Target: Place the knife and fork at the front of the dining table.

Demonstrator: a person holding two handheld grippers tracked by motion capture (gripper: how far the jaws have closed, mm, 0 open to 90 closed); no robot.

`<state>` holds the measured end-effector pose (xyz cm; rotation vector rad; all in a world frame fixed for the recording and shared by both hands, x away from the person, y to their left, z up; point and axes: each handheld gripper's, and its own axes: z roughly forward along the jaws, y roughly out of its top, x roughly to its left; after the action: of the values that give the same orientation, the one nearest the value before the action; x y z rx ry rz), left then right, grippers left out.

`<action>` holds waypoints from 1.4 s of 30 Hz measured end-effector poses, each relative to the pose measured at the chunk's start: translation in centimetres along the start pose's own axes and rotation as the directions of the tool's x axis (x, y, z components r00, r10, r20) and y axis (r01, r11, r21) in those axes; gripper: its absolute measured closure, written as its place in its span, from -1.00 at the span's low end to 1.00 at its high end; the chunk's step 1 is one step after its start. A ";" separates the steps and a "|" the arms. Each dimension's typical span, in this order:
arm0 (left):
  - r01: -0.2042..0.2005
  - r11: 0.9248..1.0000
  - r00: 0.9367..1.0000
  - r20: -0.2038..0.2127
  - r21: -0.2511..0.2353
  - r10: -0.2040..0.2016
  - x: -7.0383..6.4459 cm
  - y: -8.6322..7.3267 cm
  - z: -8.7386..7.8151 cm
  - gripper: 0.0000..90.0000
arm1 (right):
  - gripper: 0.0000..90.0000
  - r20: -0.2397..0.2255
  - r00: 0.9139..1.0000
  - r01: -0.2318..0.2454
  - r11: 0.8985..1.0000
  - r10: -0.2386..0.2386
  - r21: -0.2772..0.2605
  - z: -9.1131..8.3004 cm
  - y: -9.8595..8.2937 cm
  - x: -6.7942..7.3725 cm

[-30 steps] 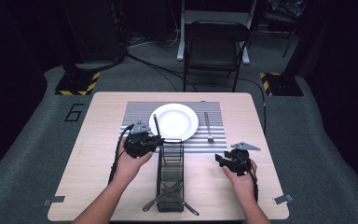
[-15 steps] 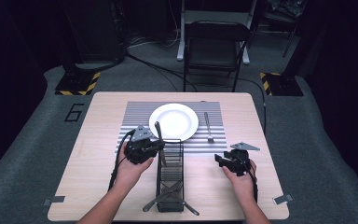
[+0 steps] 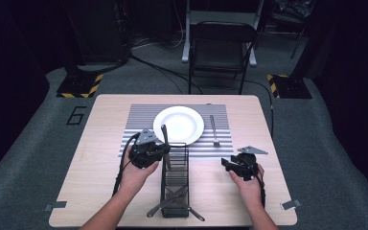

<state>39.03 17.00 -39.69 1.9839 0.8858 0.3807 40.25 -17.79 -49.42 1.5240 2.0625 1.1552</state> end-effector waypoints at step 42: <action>0.014 0.999 1.000 0.006 -0.032 -0.014 0.3 5.5 -5.2 0.84 | 0.14 0.003 1.000 -0.002 1.000 0.002 -0.002 0.0 0.0 -0.1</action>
<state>38.73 18.55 -32.29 1.9479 0.8845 0.3786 40.26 -17.86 -49.46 1.5259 2.0574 1.1550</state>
